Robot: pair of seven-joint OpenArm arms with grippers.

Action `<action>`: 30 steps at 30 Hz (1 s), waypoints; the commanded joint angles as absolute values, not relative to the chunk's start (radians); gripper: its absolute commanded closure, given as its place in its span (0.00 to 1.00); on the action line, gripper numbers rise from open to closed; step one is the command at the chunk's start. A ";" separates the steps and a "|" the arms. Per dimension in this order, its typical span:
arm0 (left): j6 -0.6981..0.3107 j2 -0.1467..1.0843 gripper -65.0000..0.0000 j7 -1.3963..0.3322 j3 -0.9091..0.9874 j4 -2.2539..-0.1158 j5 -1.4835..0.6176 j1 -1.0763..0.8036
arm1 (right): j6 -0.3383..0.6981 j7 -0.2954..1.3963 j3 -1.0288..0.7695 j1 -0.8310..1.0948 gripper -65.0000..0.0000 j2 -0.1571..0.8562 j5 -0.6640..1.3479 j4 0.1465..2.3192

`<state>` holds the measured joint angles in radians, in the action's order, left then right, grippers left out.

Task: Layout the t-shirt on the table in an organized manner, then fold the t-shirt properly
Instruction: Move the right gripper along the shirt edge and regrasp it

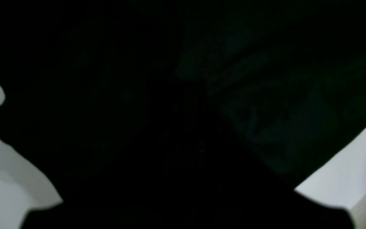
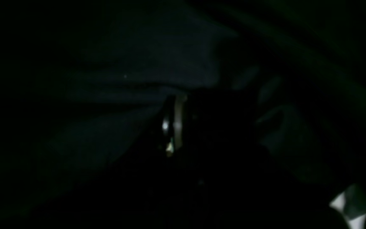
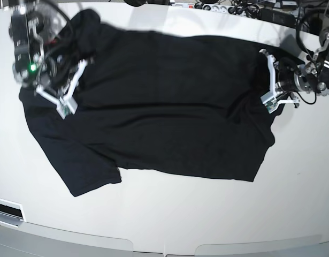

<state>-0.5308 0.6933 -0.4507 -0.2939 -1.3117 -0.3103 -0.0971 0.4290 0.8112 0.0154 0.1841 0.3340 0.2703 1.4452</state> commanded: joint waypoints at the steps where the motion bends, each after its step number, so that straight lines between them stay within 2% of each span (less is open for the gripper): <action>1: -0.519 0.681 1.00 -0.527 -0.307 -1.294 -0.252 -0.119 | 0.410 0.848 0.013 0.162 1.00 0.344 0.227 1.421; 7: -0.473 0.633 1.00 -0.522 -0.307 -1.294 -0.252 -0.123 | 0.430 0.848 0.013 0.052 1.00 0.344 0.227 1.396; 13: -0.333 0.617 1.00 -0.446 -0.307 -1.294 -0.191 -0.081 | 0.453 0.927 0.013 -0.018 1.00 0.351 0.255 1.398; 16: -0.233 0.618 1.00 -0.455 -0.307 -1.294 -0.181 -0.022 | 0.565 1.004 0.012 -0.041 1.00 0.375 0.394 1.437; 18: -0.204 0.618 1.00 -0.480 -0.307 -1.294 -0.184 0.005 | 0.627 1.083 0.012 -0.029 1.00 0.397 0.529 1.500; 21: -0.215 0.618 1.00 -0.525 -0.307 -1.294 -0.194 0.014 | 0.696 1.200 0.012 0.044 1.00 0.429 0.726 1.631; 25: -0.247 0.616 1.00 -0.523 -0.307 -1.294 -0.205 0.012 | 0.698 1.259 0.012 0.198 1.00 0.444 0.911 1.780; 30: -0.247 0.615 1.00 -0.516 -0.307 -1.294 -0.264 0.008 | 0.698 1.242 0.021 0.405 1.00 0.440 0.990 1.909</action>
